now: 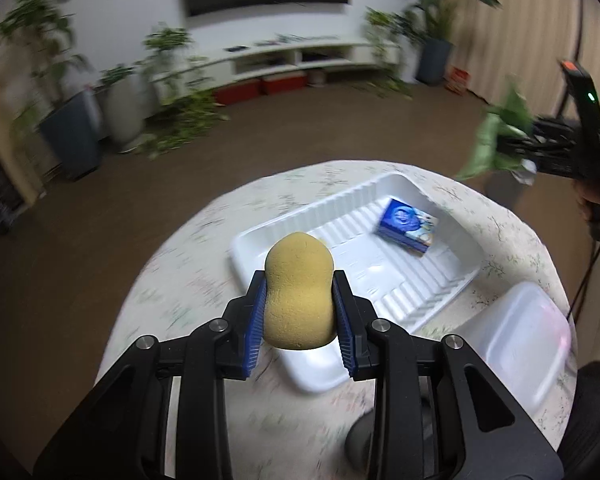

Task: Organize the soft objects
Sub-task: 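Lift the peanut sponge with the left tool while the right tool carries the green cloth toward the tray, then open the left tool over the tray while the right tool releases the green cloth into it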

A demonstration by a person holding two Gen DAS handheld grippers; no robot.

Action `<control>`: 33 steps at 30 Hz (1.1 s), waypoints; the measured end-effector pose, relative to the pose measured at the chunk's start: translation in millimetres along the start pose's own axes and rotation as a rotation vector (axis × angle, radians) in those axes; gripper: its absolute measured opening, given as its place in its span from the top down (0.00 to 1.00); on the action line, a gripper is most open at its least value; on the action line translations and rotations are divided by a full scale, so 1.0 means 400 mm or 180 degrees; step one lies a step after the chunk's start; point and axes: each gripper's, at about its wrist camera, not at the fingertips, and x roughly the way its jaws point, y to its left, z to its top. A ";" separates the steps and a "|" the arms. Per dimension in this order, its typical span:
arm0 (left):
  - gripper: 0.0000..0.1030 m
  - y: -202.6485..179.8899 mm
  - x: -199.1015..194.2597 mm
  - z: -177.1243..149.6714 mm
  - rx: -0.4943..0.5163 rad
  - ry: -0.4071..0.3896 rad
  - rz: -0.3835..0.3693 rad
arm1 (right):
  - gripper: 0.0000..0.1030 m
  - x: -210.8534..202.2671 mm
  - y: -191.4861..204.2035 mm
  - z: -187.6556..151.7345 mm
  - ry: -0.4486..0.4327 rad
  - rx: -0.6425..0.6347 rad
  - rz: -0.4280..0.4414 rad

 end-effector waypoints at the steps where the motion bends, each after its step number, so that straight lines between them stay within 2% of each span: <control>1: 0.72 -0.008 0.029 0.013 0.0040 0.0058 -0.0028 | 0.57 0.019 0.018 0.010 0.0019 -0.0061 0.0034; 5: 0.72 -0.050 0.128 0.040 0.0205 0.0220 -0.0183 | 0.57 0.114 0.126 0.052 0.0138 -0.0396 0.0336; 11: 0.72 -0.084 0.208 0.027 0.0398 0.0386 -0.0178 | 0.57 0.208 0.247 0.063 0.0290 -0.0802 0.0579; 17: 0.71 -0.108 0.260 0.000 0.0547 0.0565 -0.0167 | 0.57 0.277 0.290 0.048 0.0478 -0.0933 0.0663; 24: 0.67 -0.117 0.280 -0.007 0.0541 0.0618 -0.0128 | 0.56 0.316 0.303 0.019 0.0585 -0.0970 0.0665; 27: 0.53 -0.116 0.278 -0.004 0.0515 0.0595 -0.0110 | 0.53 0.324 0.309 0.025 0.0587 -0.0987 0.0661; 29: 0.38 -0.111 0.271 -0.004 0.0480 0.0568 -0.0102 | 0.51 0.324 0.314 0.022 0.0575 -0.1016 0.0636; 33: 0.37 -0.101 0.267 -0.010 0.0425 0.0567 -0.0064 | 0.47 0.320 0.314 0.019 0.0539 -0.1008 0.0621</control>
